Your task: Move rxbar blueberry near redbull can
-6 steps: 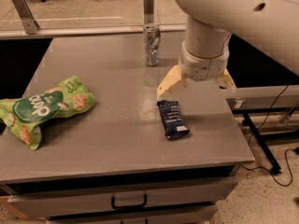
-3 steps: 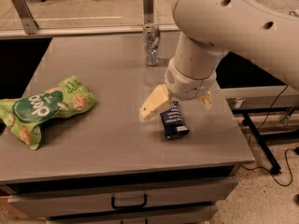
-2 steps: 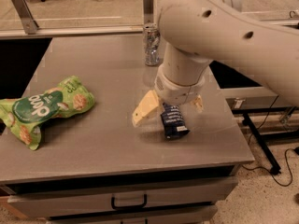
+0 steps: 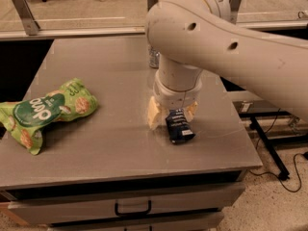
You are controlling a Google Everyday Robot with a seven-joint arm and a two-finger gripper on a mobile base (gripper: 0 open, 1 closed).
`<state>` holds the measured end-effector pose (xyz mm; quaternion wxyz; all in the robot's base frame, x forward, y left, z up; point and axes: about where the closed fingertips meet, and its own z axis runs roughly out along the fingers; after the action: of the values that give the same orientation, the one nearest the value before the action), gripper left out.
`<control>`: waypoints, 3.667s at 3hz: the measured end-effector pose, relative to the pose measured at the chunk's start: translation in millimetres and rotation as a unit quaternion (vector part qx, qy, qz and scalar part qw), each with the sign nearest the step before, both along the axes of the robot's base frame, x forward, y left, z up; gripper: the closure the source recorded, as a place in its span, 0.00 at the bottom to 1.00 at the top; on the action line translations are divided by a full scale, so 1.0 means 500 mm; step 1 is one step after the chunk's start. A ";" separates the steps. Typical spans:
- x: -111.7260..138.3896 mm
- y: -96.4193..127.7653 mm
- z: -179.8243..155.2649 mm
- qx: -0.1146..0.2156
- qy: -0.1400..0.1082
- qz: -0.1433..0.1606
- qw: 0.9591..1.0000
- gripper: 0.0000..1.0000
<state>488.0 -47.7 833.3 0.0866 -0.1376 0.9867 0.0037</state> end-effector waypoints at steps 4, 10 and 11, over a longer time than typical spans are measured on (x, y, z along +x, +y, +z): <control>0.142 0.029 0.067 0.019 -0.076 0.013 0.997 1.00; 0.413 -0.073 0.056 0.062 -0.085 -0.031 0.994 0.00; 0.441 -0.200 0.118 0.113 -0.108 -0.094 0.983 0.00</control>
Offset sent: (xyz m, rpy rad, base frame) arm 0.0055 -0.0028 -0.0171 -0.0358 0.0051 -0.0247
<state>708.2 -147.5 892.2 0.2076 -0.0335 0.9733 0.0919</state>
